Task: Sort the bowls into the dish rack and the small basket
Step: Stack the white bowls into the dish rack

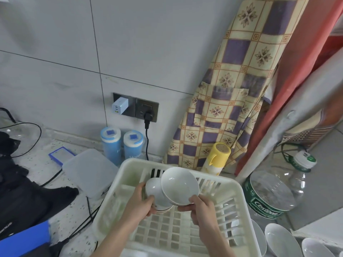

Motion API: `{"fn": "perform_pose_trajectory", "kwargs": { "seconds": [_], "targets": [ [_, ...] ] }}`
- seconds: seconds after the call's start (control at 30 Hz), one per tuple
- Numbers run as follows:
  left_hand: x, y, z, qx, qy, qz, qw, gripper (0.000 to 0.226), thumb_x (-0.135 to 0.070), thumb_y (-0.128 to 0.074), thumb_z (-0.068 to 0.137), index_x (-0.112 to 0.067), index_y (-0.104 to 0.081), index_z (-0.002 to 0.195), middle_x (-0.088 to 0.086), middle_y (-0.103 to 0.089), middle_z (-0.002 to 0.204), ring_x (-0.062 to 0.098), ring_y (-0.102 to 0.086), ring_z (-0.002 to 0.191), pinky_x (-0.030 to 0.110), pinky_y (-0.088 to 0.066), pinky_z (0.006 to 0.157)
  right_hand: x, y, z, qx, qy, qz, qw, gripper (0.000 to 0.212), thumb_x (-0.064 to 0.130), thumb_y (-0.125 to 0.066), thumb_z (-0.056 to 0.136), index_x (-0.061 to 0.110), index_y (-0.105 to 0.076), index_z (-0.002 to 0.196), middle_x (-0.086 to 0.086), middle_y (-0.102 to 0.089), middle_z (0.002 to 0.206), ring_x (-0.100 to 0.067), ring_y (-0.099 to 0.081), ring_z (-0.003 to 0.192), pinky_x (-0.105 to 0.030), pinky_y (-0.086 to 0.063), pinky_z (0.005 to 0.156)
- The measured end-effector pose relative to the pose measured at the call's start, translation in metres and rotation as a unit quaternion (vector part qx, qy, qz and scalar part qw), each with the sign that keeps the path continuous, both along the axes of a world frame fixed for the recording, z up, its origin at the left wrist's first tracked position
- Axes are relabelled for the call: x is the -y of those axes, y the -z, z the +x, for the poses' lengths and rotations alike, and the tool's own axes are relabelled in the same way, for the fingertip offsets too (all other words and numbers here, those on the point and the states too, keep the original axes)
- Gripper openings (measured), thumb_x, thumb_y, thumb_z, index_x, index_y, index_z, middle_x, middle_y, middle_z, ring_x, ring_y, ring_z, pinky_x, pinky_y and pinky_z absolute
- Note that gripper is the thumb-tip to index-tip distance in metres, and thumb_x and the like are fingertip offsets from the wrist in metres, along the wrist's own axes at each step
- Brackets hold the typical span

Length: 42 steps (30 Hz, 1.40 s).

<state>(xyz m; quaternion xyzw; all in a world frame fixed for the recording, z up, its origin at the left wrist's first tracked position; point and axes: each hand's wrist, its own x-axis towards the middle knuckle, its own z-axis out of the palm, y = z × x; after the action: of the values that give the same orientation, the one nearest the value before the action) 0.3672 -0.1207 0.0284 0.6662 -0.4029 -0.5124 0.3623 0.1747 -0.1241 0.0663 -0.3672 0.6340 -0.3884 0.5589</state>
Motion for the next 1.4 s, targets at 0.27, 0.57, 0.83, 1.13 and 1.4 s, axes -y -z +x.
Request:
{"fn": "perform_pose_trajectory", "kwargs": {
  "seconds": [0.27, 0.57, 0.83, 1.13, 1.4],
  "targets": [
    [-0.003, -0.001, 0.002, 0.122, 0.058, -0.046, 0.990, 0.062, -0.012, -0.045, 0.090, -0.044, -0.038, 0.143, -0.003, -0.071, 0.073, 0.003, -0.070, 0.058, 0.017, -0.047, 0.055, 0.007, 0.006, 0.012, 0.001, -0.008, 0.028, 1.000, 0.019, 0.006, -0.046, 0.087, -0.002, -0.061, 0.096, -0.023, -0.072, 0.068, -0.011, -0.020, 0.035, -0.020, -0.021, 0.035],
    [-0.003, 0.003, 0.005, 0.149, 0.033, -0.045, 0.987, 0.057, -0.016, -0.049, 0.091, -0.036, -0.039, 0.143, -0.007, -0.071, 0.078, 0.002, -0.070, 0.063, 0.023, -0.054, 0.060, 0.010, 0.012, 0.015, 0.008, -0.021, 0.045, 0.999, 0.021, 0.007, -0.045, 0.087, -0.001, -0.061, 0.100, -0.024, -0.072, 0.069, -0.012, -0.019, 0.037, -0.020, -0.020, 0.036],
    [0.001, 0.007, 0.004, 0.142, -0.003, -0.041, 0.989, 0.049, -0.017, -0.035, 0.098, -0.040, -0.050, 0.137, -0.025, -0.062, 0.088, -0.007, -0.063, 0.069, 0.017, -0.045, 0.064, 0.018, 0.019, 0.023, -0.009, -0.053, 0.048, 0.997, 0.021, 0.006, -0.042, 0.089, 0.003, -0.061, 0.098, -0.024, -0.072, 0.069, -0.011, -0.020, 0.037, -0.020, -0.022, 0.036],
    [-0.001, 0.005, 0.004, 0.145, -0.062, -0.058, 0.986, 0.044, -0.060, -0.026, 0.089, -0.032, -0.060, 0.093, -0.014, -0.067, 0.083, -0.002, -0.059, 0.081, 0.025, -0.040, 0.066, 0.027, 0.024, 0.024, -0.079, -0.111, 0.070, 0.988, 0.021, 0.008, -0.040, 0.089, 0.003, -0.059, 0.096, -0.017, -0.073, 0.066, -0.009, -0.023, 0.034, -0.018, -0.024, 0.034],
    [-0.003, 0.004, 0.003, 0.194, -0.044, -0.058, 0.978, 0.031, -0.035, -0.054, 0.094, -0.032, -0.058, 0.124, -0.013, -0.067, 0.067, -0.003, -0.062, 0.061, 0.016, -0.039, 0.052, 0.027, 0.027, 0.029, -0.126, -0.133, 0.058, 0.981, 0.019, 0.011, -0.042, 0.090, 0.009, -0.061, 0.087, -0.008, -0.070, 0.056, -0.008, -0.028, 0.036, -0.018, -0.026, 0.037]
  ]
}}
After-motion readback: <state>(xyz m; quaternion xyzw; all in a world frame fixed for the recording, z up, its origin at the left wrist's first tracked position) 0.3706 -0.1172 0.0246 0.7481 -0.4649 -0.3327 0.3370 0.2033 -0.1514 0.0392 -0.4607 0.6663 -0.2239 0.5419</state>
